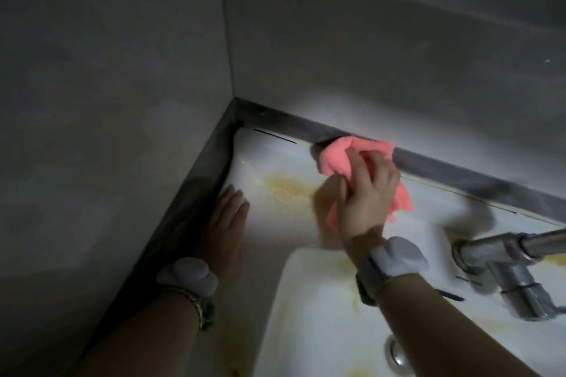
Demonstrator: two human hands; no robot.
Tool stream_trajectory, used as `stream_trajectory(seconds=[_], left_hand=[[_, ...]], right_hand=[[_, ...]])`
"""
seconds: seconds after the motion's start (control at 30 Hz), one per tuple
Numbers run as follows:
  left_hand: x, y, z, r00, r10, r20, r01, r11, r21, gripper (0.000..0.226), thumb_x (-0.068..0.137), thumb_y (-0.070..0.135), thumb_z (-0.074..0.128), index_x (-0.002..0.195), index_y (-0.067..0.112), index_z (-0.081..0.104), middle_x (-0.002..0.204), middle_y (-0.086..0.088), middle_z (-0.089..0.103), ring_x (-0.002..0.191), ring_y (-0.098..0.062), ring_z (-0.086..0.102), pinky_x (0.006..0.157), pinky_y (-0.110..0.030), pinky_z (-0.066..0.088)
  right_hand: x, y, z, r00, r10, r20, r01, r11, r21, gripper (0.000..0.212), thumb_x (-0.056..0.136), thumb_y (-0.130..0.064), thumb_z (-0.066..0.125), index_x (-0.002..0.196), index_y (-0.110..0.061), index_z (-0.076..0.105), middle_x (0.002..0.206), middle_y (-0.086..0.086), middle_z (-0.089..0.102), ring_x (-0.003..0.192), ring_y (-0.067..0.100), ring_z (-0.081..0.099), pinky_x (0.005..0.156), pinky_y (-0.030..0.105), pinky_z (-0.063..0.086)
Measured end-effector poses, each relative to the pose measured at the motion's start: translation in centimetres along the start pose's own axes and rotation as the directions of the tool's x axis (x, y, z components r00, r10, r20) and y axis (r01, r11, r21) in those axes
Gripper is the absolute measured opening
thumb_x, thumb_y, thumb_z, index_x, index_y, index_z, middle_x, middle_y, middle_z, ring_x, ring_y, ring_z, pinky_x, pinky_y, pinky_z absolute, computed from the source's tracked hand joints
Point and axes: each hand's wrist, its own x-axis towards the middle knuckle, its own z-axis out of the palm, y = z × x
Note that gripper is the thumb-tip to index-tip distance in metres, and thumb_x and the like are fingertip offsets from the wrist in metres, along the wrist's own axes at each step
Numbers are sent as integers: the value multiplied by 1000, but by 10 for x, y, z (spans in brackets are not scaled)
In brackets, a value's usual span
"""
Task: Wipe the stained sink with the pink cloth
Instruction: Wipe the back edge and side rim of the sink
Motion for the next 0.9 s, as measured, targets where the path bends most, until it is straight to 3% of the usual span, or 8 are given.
stream_trajectory(seconds=[0.1, 0.2, 0.33, 0.5, 0.63, 0.77, 0.83, 0.9], left_hand=[[0, -3, -4, 1000, -26, 8, 26, 1000, 4, 44, 72, 2, 33, 90, -18, 67, 98, -34, 67, 91, -56, 62, 104, -34, 24], [0, -4, -5, 1000, 2, -17, -2, 1000, -4, 46, 69, 3, 32, 90, -18, 67, 98, -33, 68, 90, -55, 62, 96, -40, 35], [2, -5, -7, 998, 25, 55, -25, 1000, 6, 46, 69, 5, 32, 88, -17, 68, 95, -32, 69, 85, -55, 64, 51, -57, 51], [3, -7, -10, 995, 50, 86, -53, 998, 33, 46, 70, 4, 32, 87, -19, 67, 95, -36, 67, 86, -57, 62, 53, -64, 48], [7, 1, -21, 981, -73, 182, 79, 997, -26, 27, 76, -16, 50, 99, -24, 60, 109, -45, 57, 101, -60, 55, 82, -57, 50], [-1, -4, -13, 980, -72, 187, 89, 992, -85, 33, 60, -14, 48, 88, -23, 64, 94, -41, 64, 86, -61, 60, 63, -69, 46], [-1, -3, -7, 994, -7, 105, 14, 998, -64, 44, 67, -2, 33, 88, -23, 64, 95, -41, 64, 86, -60, 60, 64, -69, 46], [0, -1, -3, 998, 2, 60, 3, 997, -72, 49, 67, 2, 29, 88, -23, 65, 94, -42, 64, 86, -60, 60, 63, -69, 46]], right_hand=[[10, -26, 10, 951, -160, 264, 173, 985, -27, 38, 67, -8, 69, 103, 1, 66, 96, 23, 67, 89, 39, 58, 83, 40, 47], [23, -65, 30, 910, -169, 378, 201, 979, -46, 39, 63, -6, 78, 100, 3, 67, 93, 24, 67, 85, 40, 63, 77, 40, 51], [33, -90, 49, 883, -243, 400, 287, 956, -53, 32, 74, -7, 67, 105, 3, 64, 108, 27, 64, 101, 40, 59, 82, 40, 48], [38, -50, 24, 780, -355, 515, 425, 905, -22, 39, 83, -10, 57, 122, -6, 56, 124, 21, 56, 110, 39, 52, 82, 44, 43], [13, 18, -29, 893, -151, 425, 237, 958, -159, 42, 73, -18, 55, 110, 0, 63, 106, 28, 63, 89, 45, 59, 77, 47, 50], [-10, 70, -66, 963, 187, 196, -138, 961, -241, 44, 80, -21, 39, 116, -3, 59, 116, 25, 56, 107, 46, 48, 98, 44, 38], [-13, 83, -73, 877, 479, -33, -477, 864, -162, 33, 87, -11, 45, 117, -4, 56, 120, 17, 49, 118, 40, 42, 108, 25, 24], [-15, 78, -68, 779, 596, -195, -622, 773, -124, 30, 86, -9, 46, 115, -1, 54, 124, 21, 44, 121, 38, 39, 109, 29, 21]])
